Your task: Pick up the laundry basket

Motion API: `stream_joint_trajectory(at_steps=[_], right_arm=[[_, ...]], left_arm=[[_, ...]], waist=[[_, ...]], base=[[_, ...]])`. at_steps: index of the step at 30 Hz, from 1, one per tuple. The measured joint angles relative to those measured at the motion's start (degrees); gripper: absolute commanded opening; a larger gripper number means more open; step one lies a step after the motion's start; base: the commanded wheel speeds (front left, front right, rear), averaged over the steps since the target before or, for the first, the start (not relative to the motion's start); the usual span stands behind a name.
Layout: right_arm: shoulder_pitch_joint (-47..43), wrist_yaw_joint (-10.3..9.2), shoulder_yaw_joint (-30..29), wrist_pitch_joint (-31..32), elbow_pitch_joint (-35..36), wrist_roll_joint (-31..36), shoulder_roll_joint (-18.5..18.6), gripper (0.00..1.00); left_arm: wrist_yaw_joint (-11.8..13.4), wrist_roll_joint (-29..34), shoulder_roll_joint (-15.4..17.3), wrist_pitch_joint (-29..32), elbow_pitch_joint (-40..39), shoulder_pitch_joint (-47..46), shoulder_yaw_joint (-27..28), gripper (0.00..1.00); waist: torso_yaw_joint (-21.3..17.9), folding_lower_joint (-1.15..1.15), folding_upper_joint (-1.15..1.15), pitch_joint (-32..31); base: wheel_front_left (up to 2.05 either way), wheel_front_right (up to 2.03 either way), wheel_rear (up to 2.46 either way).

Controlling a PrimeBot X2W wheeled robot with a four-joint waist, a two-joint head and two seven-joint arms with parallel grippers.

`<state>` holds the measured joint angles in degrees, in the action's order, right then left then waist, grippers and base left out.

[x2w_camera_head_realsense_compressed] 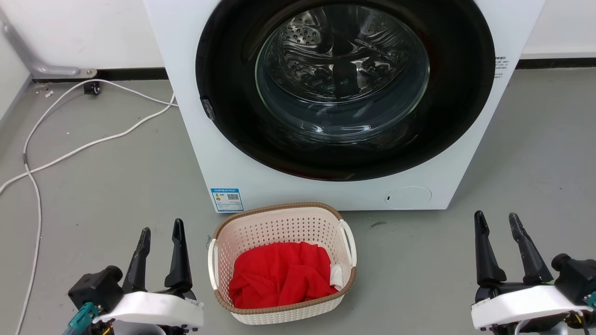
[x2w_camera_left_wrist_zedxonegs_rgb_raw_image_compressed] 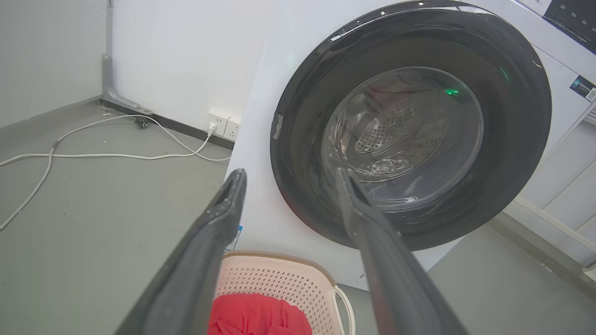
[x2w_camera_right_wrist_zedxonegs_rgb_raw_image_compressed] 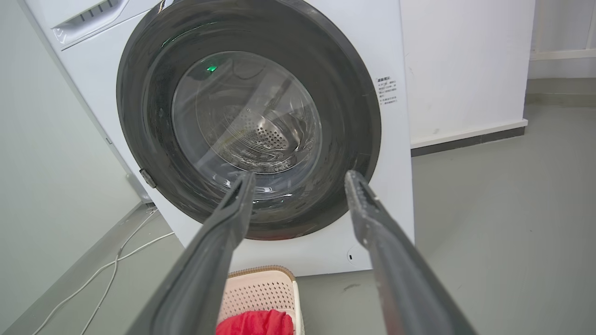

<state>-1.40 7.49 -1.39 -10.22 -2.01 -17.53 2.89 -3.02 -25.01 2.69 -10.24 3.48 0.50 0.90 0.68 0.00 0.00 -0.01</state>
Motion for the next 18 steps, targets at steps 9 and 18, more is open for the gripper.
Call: stream_joint_trajectory(at_steps=[9,18], right_arm=[[-0.48,0.0,0.1,-1.15,0.74,4.26,0.0,1.0],[-0.95,0.0,0.14,-2.26,1.29,8.29,0.0,1.0]], left_arm=[[0.19,4.39,0.02,-1.12,-0.36,0.41,-0.2,1.0],[0.57,8.65,0.04,-2.14,-0.52,0.85,-0.36,1.0]], waist=[[0.08,0.0,0.0,-0.09],[0.14,0.0,0.0,-0.12]], base=[[0.0,0.0,0.0],[0.0,0.0,0.0]])
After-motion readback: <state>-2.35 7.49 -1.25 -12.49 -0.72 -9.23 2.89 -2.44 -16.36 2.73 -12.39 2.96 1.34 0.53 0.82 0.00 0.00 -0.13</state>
